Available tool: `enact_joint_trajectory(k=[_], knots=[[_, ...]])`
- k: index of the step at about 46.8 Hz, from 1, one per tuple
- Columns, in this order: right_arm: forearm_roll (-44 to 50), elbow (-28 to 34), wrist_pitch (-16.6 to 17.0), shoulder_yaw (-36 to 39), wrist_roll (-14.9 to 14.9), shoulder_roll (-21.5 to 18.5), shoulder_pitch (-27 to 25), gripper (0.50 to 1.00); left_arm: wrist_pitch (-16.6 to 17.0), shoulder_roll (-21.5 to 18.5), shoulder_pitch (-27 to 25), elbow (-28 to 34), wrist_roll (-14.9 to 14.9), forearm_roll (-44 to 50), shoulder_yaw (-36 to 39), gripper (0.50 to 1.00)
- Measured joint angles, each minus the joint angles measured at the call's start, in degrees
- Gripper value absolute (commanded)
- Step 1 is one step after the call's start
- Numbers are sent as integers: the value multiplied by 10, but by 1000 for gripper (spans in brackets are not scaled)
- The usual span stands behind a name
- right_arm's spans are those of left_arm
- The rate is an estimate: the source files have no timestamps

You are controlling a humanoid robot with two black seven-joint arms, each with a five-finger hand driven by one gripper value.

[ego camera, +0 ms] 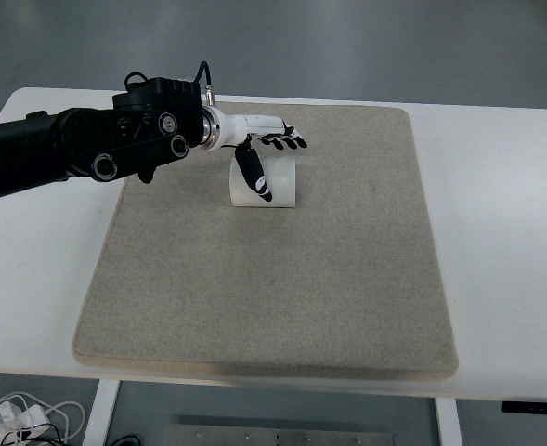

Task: Upright white cup

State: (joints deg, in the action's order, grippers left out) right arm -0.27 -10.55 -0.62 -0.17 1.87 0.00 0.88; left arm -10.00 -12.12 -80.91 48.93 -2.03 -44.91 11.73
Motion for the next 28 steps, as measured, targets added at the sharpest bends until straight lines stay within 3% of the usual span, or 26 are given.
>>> enact_joint_trajectory(k=[8, 13, 22, 24, 25, 28], knots=[[0, 0, 0, 0, 0, 0, 0, 952, 0, 18, 7, -15, 0, 0, 18, 960], [0, 0, 0, 0, 0, 0, 0, 952, 0, 27, 7, -21, 0, 0, 26, 922], [0, 0, 0, 0, 0, 0, 0, 952, 0, 28, 6, -22, 0, 0, 33, 709], [0, 0, 0, 0, 1, 0, 0, 952, 0, 29, 5, -24, 0, 0, 38, 692], [0, 0, 0, 0, 1, 0, 0, 952, 0, 30, 5, -27, 0, 0, 40, 662], [0, 0, 0, 0, 1, 0, 0, 952, 0, 34, 4, -35, 1, 0, 44, 500]])
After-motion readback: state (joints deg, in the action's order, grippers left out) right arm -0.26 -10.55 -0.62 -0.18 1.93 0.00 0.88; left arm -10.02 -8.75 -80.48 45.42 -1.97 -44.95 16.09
